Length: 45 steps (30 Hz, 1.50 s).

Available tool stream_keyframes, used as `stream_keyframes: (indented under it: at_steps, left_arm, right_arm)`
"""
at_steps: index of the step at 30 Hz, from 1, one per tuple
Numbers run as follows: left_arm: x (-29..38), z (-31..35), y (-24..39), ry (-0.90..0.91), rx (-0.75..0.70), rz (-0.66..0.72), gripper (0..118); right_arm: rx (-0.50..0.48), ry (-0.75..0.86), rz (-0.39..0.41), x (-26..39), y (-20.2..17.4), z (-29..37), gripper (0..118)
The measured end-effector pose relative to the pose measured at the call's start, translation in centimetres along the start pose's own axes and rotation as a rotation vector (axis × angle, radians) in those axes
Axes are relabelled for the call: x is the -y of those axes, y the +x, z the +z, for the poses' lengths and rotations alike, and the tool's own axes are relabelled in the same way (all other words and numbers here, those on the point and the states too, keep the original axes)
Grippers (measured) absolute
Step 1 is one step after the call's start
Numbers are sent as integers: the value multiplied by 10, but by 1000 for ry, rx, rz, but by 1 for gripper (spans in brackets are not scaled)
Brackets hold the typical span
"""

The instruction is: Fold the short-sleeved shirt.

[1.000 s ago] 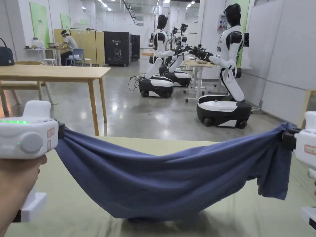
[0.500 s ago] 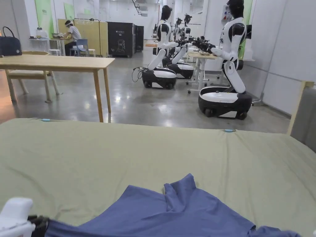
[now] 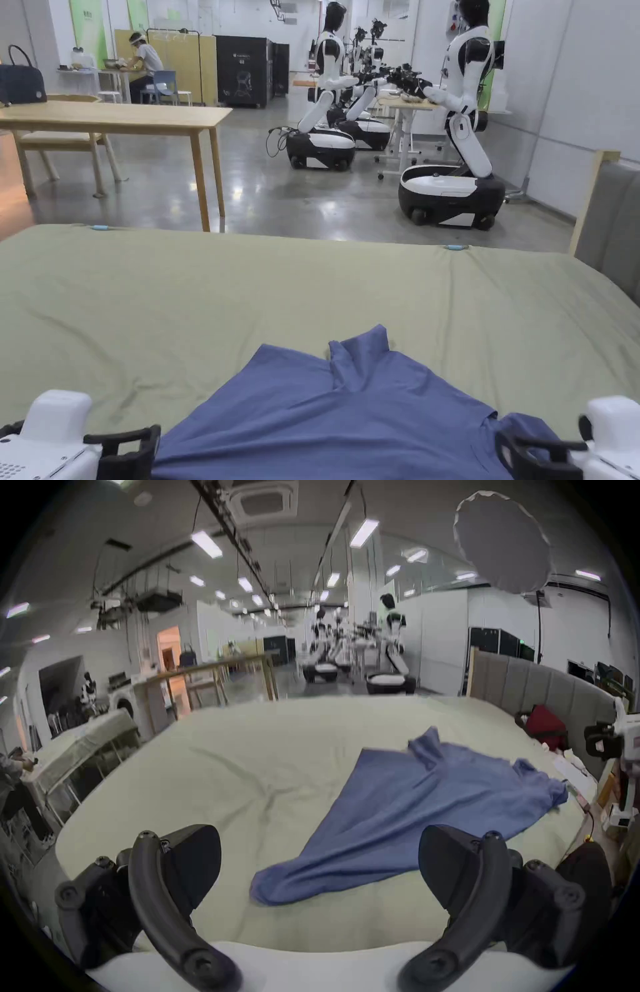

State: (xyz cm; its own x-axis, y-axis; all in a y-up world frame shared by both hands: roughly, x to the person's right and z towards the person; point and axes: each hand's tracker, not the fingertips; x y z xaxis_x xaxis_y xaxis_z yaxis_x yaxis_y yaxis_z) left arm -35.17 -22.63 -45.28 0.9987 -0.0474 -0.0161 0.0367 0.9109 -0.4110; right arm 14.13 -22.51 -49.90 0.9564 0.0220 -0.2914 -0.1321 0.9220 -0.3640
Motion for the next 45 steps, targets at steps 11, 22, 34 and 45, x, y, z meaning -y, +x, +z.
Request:
stream_keyframes:
  at_steps: [11,22,34,45]
  left_arm:
    - [32,20,-8,6,10,50,0]
    - [86,-5,-82,-176,-48,147,0]
    - [110,-108,-97,-323,-47,209,115]
    - [99,-138,-66,-369,-68,41,19]
  right_arm:
    - [9,142,-58,-2,-122,-26,0]
    - [-39,73,-85,17,-137,-41,0]
    - [-17,-24,-94,28,-133,-72,0]
    - [16,-73,-70,17,-110,-100,0]
